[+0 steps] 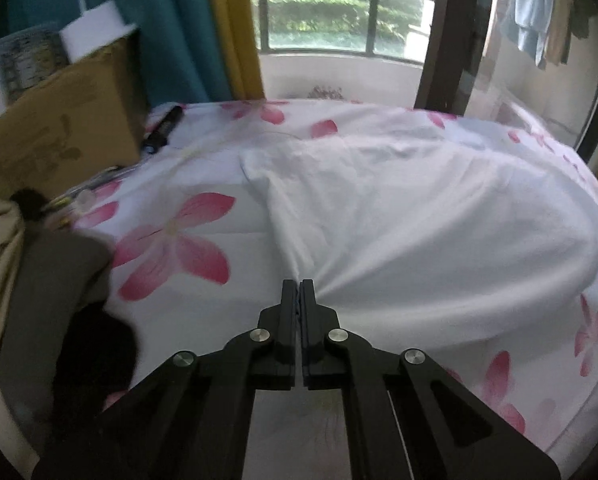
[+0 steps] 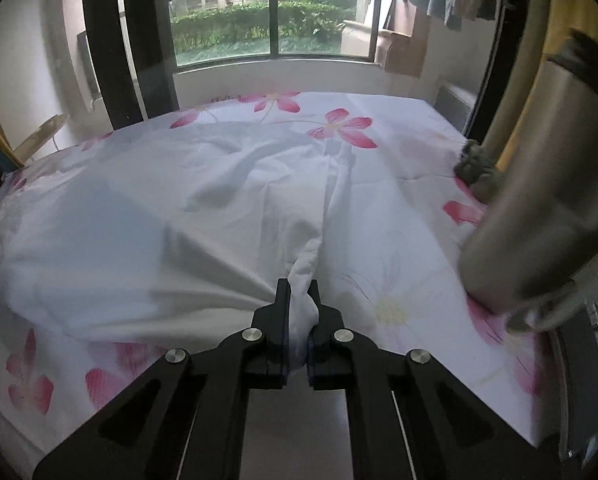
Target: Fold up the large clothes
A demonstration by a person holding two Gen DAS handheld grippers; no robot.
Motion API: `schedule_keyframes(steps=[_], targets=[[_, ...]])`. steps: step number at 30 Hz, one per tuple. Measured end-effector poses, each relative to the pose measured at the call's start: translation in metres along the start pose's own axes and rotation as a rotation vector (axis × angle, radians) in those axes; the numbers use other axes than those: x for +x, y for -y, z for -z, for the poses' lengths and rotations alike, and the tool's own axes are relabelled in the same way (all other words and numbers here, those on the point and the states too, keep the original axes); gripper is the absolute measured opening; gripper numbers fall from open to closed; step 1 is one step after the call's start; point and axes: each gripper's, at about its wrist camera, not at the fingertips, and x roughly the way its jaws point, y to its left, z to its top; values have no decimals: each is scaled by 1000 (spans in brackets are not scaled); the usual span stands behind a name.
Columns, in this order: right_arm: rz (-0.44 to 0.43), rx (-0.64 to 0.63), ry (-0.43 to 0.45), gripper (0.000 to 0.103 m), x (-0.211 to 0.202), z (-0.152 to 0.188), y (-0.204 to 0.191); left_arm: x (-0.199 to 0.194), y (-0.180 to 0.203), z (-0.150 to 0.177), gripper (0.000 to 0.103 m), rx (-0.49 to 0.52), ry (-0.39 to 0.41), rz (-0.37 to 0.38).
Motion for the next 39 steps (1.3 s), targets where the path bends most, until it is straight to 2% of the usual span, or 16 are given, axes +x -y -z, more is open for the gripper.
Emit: schedule_keyframes(steps=[14, 24, 26, 27, 28, 30, 35, 39], targets=[[-1, 15, -29, 5, -26, 45, 9, -48, -6, 57, 2, -54, -18, 19], [16, 29, -51, 5, -40, 75, 22, -52, -3, 83, 2, -43, -82, 65], [18, 38, -58, 8, -41, 77, 25, -52, -6, 80, 8, -52, -95, 85], [19, 35, -63, 16, -42, 77, 25, -52, -6, 78, 18, -52, -97, 84], [30, 35, -72, 24, -43, 76, 26, -54, -8, 75, 33, -52, -91, 79], [53, 40, -88, 33, -45, 73, 30, -56, -13, 67, 42, -58, -72, 72], [75, 58, -52, 39, -57, 61, 37, -44, -22, 34, 43, -46, -45, 38], [75, 20, -11, 41, -56, 36, 33, -13, -23, 4, 43, -26, -64, 31]])
